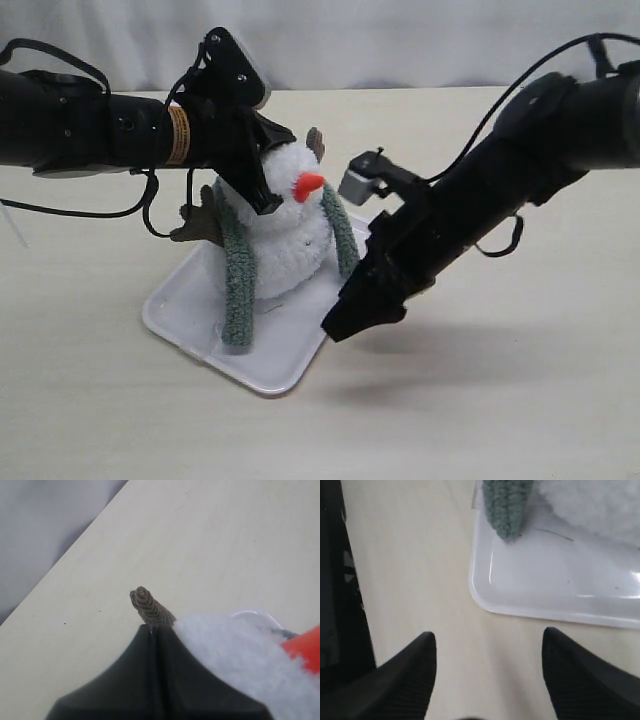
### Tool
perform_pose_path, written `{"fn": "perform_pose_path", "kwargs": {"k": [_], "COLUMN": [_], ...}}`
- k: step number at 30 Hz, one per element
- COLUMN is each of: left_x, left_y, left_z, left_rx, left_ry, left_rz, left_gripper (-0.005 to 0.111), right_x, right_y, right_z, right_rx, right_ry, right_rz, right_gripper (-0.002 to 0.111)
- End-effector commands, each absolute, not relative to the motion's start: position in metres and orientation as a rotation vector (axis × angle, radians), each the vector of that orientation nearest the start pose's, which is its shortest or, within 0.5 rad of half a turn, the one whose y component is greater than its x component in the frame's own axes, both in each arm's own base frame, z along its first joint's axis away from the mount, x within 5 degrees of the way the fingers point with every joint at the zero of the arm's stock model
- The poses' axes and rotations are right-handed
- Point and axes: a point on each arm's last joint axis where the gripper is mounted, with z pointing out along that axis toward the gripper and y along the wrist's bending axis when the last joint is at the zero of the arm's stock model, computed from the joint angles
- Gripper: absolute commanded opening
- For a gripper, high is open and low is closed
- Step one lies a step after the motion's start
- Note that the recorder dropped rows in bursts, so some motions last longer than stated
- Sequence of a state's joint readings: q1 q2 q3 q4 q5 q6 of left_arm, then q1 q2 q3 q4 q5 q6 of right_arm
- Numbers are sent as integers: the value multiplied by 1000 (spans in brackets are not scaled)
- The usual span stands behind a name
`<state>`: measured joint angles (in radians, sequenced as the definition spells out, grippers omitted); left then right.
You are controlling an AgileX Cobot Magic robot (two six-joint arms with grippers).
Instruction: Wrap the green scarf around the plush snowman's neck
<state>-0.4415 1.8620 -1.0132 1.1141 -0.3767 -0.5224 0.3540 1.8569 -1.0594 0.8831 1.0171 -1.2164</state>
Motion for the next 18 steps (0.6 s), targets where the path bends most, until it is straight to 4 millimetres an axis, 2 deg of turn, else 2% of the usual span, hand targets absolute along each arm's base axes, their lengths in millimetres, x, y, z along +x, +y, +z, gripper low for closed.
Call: {"fn": "perform_pose_path", "kwargs": {"k": [1, 3, 6, 8, 13, 18], "left_x": [333, 333, 333, 332, 332, 332], "left_y": [-189, -189, -189, -189, -189, -189], "left_z": [160, 160, 160, 160, 160, 160], "left_rx": [1242, 1242, 1255, 1262, 1264, 1264], "left_ry": [1826, 1826, 1820, 1814, 1813, 1813], "left_rz": [-263, -263, -261, -263, -263, -263], "left_gripper": [0, 0, 0, 0, 0, 0], "right_x": [273, 266, 256, 254, 257, 261], "right_y": [204, 220, 239, 249, 264, 268], "right_z": [157, 153, 152, 152, 147, 133], "right_rx": [-1359, -1376, -1386, -1324, -1140, -1005], "right_ry": [2381, 2334, 2290, 2279, 2263, 2326], "right_rz": [801, 702, 642, 617, 531, 516], "right_gripper": [58, 59, 64, 68, 68, 68]}}
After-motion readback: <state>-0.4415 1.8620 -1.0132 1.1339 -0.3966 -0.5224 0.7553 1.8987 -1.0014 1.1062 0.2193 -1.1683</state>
